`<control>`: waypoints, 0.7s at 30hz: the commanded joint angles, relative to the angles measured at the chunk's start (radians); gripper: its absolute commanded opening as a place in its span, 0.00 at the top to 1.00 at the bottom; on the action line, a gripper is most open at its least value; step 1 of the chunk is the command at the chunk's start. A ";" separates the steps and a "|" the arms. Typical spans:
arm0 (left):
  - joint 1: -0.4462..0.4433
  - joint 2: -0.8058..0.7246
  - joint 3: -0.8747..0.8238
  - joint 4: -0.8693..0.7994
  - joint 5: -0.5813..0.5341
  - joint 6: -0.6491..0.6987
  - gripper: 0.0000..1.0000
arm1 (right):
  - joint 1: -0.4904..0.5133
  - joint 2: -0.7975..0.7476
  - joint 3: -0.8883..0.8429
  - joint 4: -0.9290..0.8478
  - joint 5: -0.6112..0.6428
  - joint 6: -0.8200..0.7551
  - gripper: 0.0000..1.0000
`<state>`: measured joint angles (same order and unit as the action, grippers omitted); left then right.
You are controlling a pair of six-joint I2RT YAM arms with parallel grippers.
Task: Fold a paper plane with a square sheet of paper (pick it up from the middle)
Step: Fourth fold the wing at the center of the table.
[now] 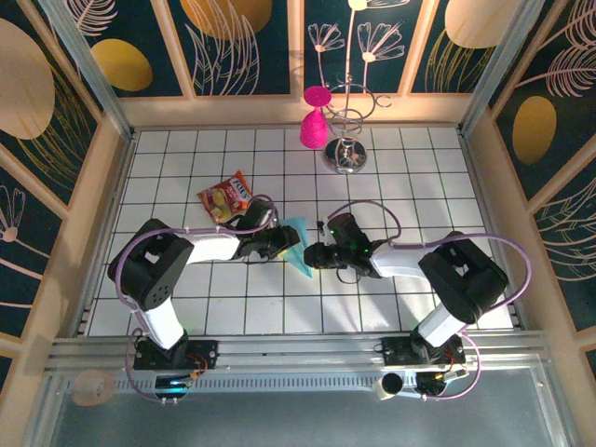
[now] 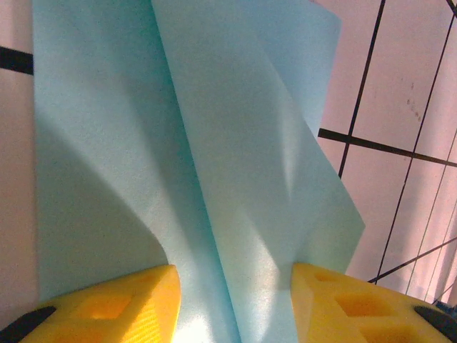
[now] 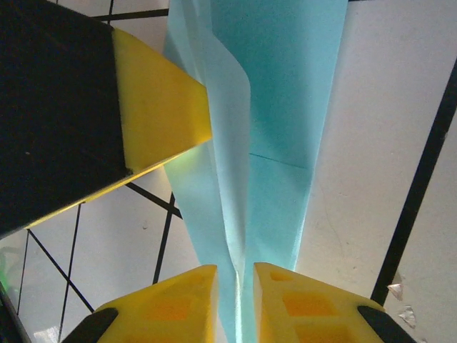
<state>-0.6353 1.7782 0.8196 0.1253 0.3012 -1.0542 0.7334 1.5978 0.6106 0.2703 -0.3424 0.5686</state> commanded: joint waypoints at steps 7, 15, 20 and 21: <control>0.006 0.096 -0.044 -0.190 -0.151 0.060 0.52 | 0.014 0.038 0.026 0.010 -0.052 0.007 0.80; 0.006 0.095 -0.044 -0.190 -0.147 0.057 0.52 | 0.017 0.046 0.025 -0.006 -0.053 0.005 0.82; 0.006 0.091 -0.042 -0.190 -0.143 0.055 0.52 | 0.017 0.057 0.025 -0.009 -0.052 0.007 0.84; 0.006 0.091 -0.042 -0.190 -0.142 0.056 0.52 | 0.016 0.059 0.027 -0.011 -0.050 0.007 0.85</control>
<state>-0.6380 1.7756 0.8307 0.1120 0.2985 -1.0393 0.7425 1.6398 0.6167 0.2699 -0.3874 0.5686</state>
